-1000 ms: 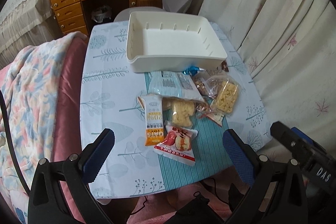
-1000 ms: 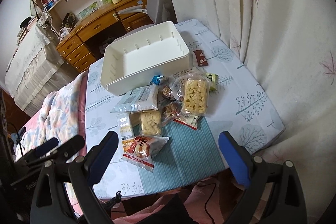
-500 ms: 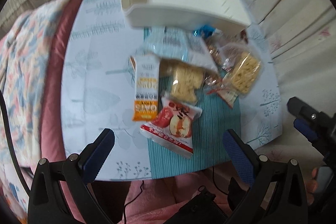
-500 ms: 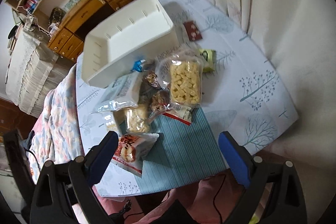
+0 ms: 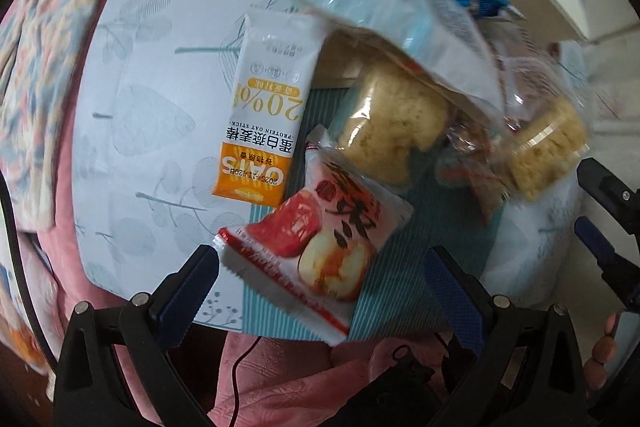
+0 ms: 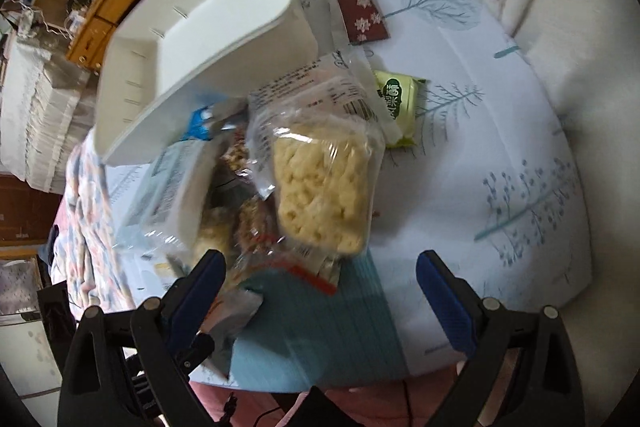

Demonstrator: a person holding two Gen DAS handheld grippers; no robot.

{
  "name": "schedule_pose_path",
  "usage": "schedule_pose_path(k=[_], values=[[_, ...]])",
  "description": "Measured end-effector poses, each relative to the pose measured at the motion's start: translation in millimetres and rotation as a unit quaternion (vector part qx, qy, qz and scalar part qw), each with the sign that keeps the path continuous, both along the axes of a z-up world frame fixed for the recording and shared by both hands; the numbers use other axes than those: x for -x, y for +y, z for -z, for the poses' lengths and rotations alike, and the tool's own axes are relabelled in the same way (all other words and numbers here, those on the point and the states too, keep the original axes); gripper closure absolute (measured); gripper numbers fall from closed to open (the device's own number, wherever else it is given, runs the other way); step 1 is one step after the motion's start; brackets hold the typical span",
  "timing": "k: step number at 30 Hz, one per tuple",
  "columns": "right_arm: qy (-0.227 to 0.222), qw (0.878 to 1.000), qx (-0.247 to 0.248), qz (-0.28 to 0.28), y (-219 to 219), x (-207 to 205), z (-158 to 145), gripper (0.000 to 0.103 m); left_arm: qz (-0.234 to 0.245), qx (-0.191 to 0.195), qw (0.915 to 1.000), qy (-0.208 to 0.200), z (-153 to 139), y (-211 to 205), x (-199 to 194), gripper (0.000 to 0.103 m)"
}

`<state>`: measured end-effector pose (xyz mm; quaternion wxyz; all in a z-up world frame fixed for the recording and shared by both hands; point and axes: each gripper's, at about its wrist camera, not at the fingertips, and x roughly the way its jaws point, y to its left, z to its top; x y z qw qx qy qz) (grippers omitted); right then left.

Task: Organize snacks
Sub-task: 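Grasp the red-and-white bread packet with the left tool while the right tool grasps the clear puffed-cracker bag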

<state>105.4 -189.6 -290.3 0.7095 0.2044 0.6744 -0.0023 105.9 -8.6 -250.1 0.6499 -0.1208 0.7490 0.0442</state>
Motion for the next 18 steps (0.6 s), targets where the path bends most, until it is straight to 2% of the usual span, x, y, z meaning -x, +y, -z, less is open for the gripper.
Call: schedule_pose_path(k=[3, 5, 9, 13, 16, 18], values=[[0.025, 1.000, -0.006, -0.005, -1.6, -12.3, 20.8, 0.006, -0.028, -0.011, 0.9994, 0.019, 14.3, 2.6, -0.9, 0.002], [0.034, 0.999, -0.009, -0.009, -1.3, -17.4, 30.2, 0.011, -0.041, -0.023, 0.9985, 0.030, 21.6, 4.9, -1.1, 0.006], [0.051, 0.998, -0.014, -0.016, -0.4, -27.8, 45.7, 0.015, -0.085, -0.022, 0.9953, 0.041, 34.7, 18.5, 0.2, 0.009], [0.056, 0.998, -0.023, -0.024, 1.3, -35.6, 53.3, 0.034, -0.109, -0.016, 0.9927, 0.048, 45.4, 28.6, 0.5, 0.015], [0.056, 0.998, -0.024, -0.031, 3.5, -40.3, 52.6, 0.040, -0.131, 0.001, 0.9895, 0.060, 60.3, 41.2, 0.3, 0.017], [0.058, 0.997, -0.023, -0.036, 3.5, -42.3, 52.4, 0.040, -0.142, 0.006, 0.9876, 0.066, 67.2, 43.6, 1.4, 0.019]])
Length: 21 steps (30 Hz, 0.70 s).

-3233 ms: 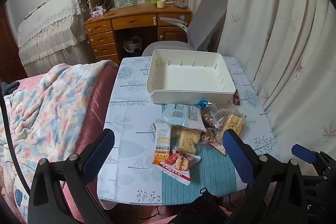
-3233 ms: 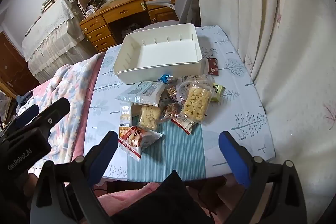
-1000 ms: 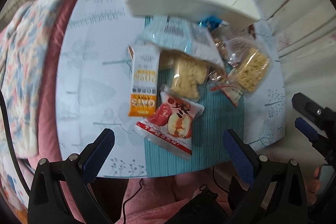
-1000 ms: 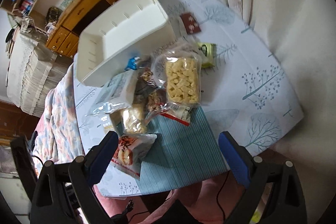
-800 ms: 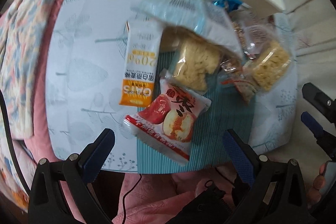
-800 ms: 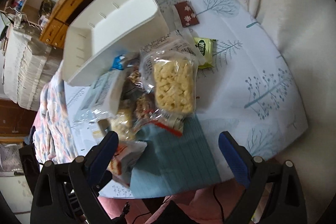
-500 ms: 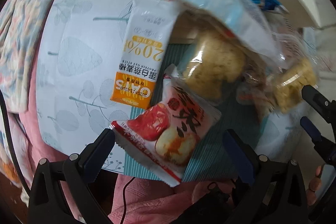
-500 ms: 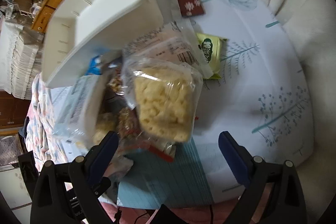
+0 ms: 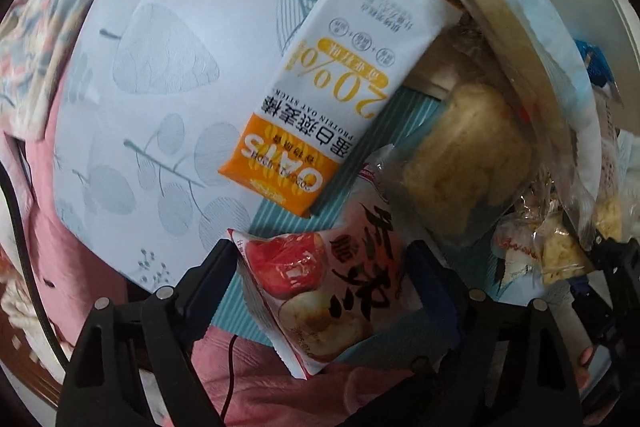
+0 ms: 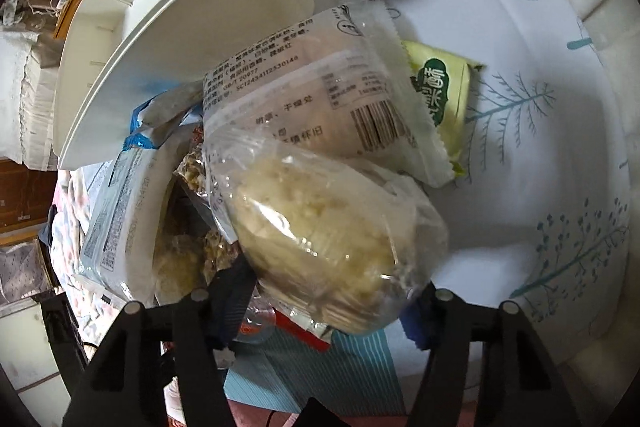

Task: Organize snacks
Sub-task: 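Grasp the red-and-white bread packet with the left tool while the right tool grasps the clear puffed-cracker bag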

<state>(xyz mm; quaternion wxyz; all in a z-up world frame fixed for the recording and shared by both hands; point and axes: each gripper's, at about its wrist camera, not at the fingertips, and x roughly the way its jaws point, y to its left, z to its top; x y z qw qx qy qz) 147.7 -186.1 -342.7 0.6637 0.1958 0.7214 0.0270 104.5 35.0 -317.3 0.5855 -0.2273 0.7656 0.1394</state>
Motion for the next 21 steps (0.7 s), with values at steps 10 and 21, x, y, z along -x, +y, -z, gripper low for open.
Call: schedule_pose_path(k=[10, 21], values=[[0.009, 1.000, -0.005, -0.001, -20.5, 8.1, -7.6, 0.041, -0.028, 0.049, 0.9980, 0.030, 28.6, 5.1, 27.4, 0.033], [-0.009, 0.999, -0.049, -0.022, -37.5, 15.5, -63.3, 0.041, -0.011, 0.061, 0.9981, 0.004, 13.2, 17.4, 45.0, 0.036]])
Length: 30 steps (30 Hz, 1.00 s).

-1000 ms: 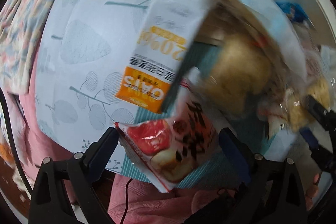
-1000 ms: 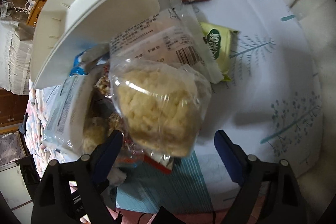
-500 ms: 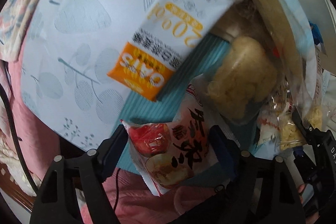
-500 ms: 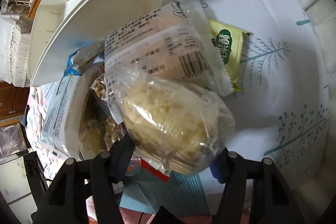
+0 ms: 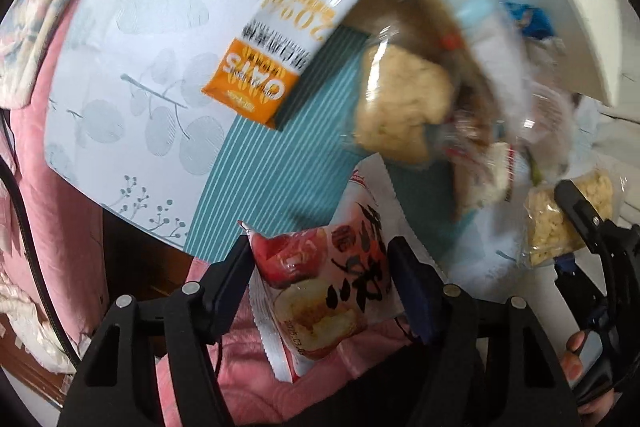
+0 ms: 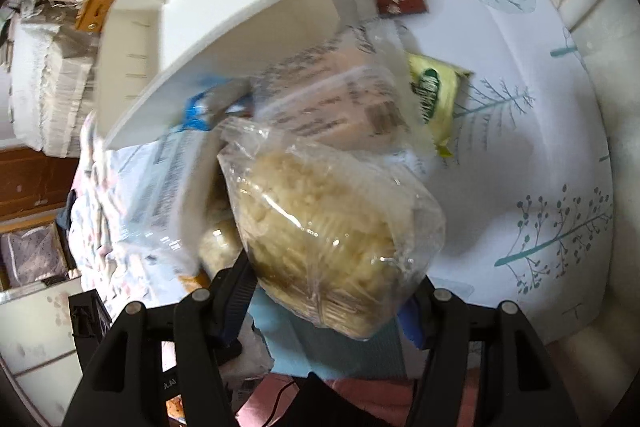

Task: Organize snacks
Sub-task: 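Grasp the red-and-white bread packet with the left tool while the right tool grasps the clear puffed-cracker bag, then carry both packets over the white tray and open both tools to drop them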

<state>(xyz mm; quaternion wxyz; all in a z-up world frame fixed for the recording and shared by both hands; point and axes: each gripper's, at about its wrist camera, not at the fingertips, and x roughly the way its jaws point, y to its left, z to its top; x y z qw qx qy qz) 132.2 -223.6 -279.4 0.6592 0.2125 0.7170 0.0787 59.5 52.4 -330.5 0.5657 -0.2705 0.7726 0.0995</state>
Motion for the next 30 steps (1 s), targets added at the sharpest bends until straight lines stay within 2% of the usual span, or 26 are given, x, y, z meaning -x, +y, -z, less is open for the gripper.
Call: schedule_pose_path(k=[9, 13, 16, 17, 24, 30], values=[[-0.041, 0.998, -0.039, -0.030, 5.9, -5.9, -48.8, 0.041, 0.051, -0.028, 0.9958, -0.071, -51.3, 3.0, -4.3, 0.038], [-0.061, 0.997, -0.049, -0.028, 5.4, -13.4, -66.1, 0.041, 0.079, -0.042, 0.9907, -0.103, -85.9, 5.8, -32.5, 0.040], [-0.077, 0.995, -0.053, -0.022, 7.8, -24.5, -75.3, 0.041, 0.103, -0.053, 0.9844, -0.133, -103.0, 11.8, -51.8, 0.046], [-0.082, 0.995, -0.053, -0.019, 8.7, -27.7, -77.8, 0.041, 0.108, -0.056, 0.9828, -0.139, -118.8, 15.5, -60.5, 0.047], [-0.110, 0.993, -0.036, -0.006, 25.3, -53.9, -92.1, 0.041, 0.148, -0.057, 0.9686, -0.191, -154.9, 19.2, -123.4, 0.053], [-0.122, 0.992, -0.028, 0.005, 40.1, -77.8, -86.6, 0.041, 0.172, -0.059, 0.9531, -0.242, -166.6, 22.6, -172.1, 0.053]])
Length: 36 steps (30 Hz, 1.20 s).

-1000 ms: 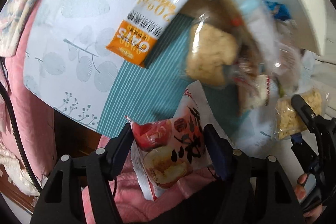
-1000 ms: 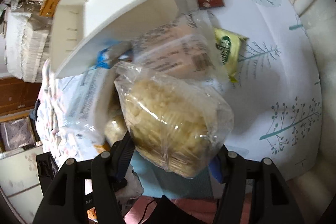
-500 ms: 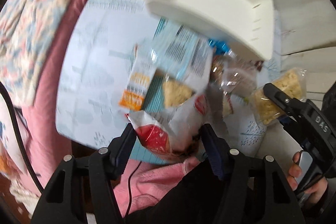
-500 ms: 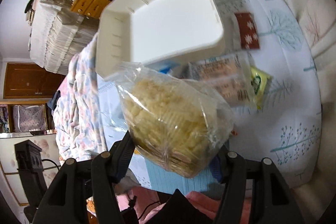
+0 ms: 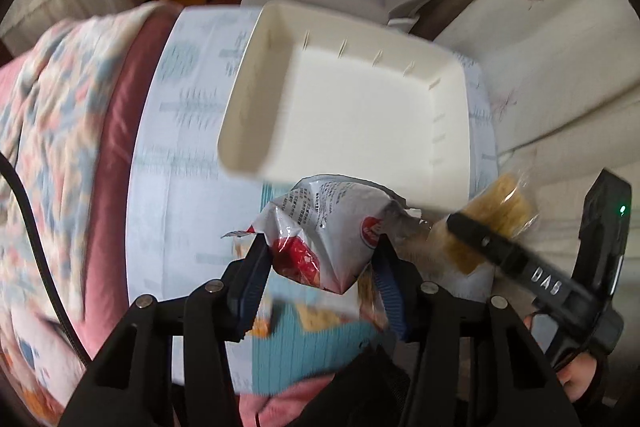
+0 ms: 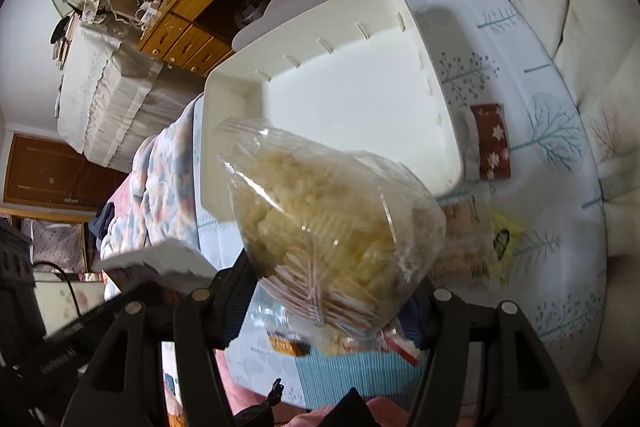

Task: Organize snacks
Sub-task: 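Carry both packets over the white tray and open both tools to drop them, then withdraw both tools from the tray back toward the snack pile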

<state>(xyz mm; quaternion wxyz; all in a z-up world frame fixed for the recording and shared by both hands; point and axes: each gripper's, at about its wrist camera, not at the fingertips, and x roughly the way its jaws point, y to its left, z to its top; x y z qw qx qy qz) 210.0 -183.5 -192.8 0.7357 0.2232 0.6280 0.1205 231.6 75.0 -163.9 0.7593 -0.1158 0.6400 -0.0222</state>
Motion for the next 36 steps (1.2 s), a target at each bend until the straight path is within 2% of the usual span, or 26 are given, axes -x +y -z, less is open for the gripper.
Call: schedule_pose_path(k=[5, 12, 14, 16, 17, 21, 24, 25, 36], values=[[-0.029, 1.000, 0.004, 0.010, 10.0, -22.6, 7.3, 0.041, 0.024, -0.006, 0.9985, -0.049, 1.5, -0.2, -40.4, 0.053], [-0.055, 0.998, 0.009, 0.022, 12.0, -43.5, 21.4, 0.040, 0.054, -0.020, 0.9949, -0.083, 7.9, -13.3, -68.0, 0.051], [-0.053, 0.998, 0.013, 0.029, 10.8, -47.7, 25.9, 0.037, 0.061, -0.033, 0.9937, -0.088, 9.6, -17.1, -70.8, 0.051], [-0.052, 0.998, 0.016, 0.038, 8.9, -49.4, 28.9, 0.026, 0.066, -0.040, 0.9930, -0.089, 9.7, -19.1, -72.8, 0.051], [-0.053, 0.998, 0.017, 0.042, 8.0, -49.6, 29.5, 0.025, 0.065, -0.045, 0.9928, -0.090, 8.6, -20.1, -73.1, 0.050], [-0.054, 0.997, 0.012, 0.048, 5.5, -47.4, 29.3, 0.023, 0.063, -0.046, 0.9923, -0.096, 4.9, -21.3, -69.4, 0.049], [-0.057, 0.997, 0.007, 0.049, 3.3, -43.0, 25.3, 0.023, 0.059, -0.044, 0.9919, -0.103, -0.4, -20.5, -64.2, 0.035], [-0.059, 0.997, 0.005, 0.049, 2.3, -41.1, 23.3, 0.023, 0.057, -0.045, 0.9917, -0.106, -3.2, -20.7, -61.0, 0.033], [-0.086, 0.995, -0.016, 0.050, -15.4, 0.5, -6.8, 0.023, 0.034, -0.056, 0.9899, -0.125, -34.5, -26.1, 0.3, 0.028]])
